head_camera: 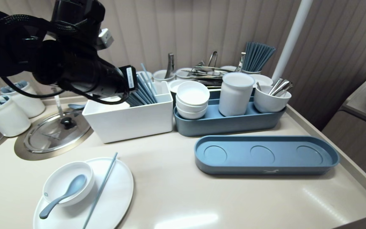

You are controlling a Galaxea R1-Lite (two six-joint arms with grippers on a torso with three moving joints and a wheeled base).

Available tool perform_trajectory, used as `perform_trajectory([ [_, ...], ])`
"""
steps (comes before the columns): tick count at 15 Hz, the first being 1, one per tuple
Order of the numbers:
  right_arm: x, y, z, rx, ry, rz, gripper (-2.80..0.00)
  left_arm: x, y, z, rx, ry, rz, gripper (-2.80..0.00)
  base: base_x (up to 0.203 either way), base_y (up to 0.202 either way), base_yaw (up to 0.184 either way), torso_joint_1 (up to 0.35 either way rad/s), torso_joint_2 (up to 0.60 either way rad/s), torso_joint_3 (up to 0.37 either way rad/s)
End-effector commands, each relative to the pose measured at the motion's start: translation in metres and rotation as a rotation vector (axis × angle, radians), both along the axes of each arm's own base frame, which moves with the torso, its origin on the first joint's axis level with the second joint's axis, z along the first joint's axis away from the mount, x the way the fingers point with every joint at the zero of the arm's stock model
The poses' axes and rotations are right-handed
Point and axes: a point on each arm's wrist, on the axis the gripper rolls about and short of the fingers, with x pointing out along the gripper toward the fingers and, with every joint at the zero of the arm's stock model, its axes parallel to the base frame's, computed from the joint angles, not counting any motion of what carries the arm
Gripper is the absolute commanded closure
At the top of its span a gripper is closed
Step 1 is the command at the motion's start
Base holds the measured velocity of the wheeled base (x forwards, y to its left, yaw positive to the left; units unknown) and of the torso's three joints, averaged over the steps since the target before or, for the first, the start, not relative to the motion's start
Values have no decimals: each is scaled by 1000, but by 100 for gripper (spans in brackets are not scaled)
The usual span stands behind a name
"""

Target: Pick the chopsticks and place it on the plate

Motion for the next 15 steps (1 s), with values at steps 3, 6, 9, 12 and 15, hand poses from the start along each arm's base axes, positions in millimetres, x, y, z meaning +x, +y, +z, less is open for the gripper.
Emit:
perform_trajectory([
  [3, 0, 0, 0, 0, 0, 0, 0, 6, -34, -12, -29, 18, 33, 0, 0, 0, 0, 0, 0, 0],
  [6, 0, 0, 0, 0, 1, 0, 0, 23, -48, -12, -53, -25, 44, 0, 0, 0, 0, 0, 0, 0],
  [9, 0, 0, 0, 0, 1, 0, 0, 29, -55, -12, -4, -67, 96, -280, 0, 0, 0, 0, 0, 0],
  [12, 0, 0, 0, 0, -1, 0, 0, 31, -64, -6, 2, -137, 79, -280, 0, 0, 0, 0, 0, 0],
  [15, 0, 0, 0, 0, 1, 0, 0, 34, -66, -14, 14, -115, 74, 0, 0, 0, 0, 0, 0, 0],
])
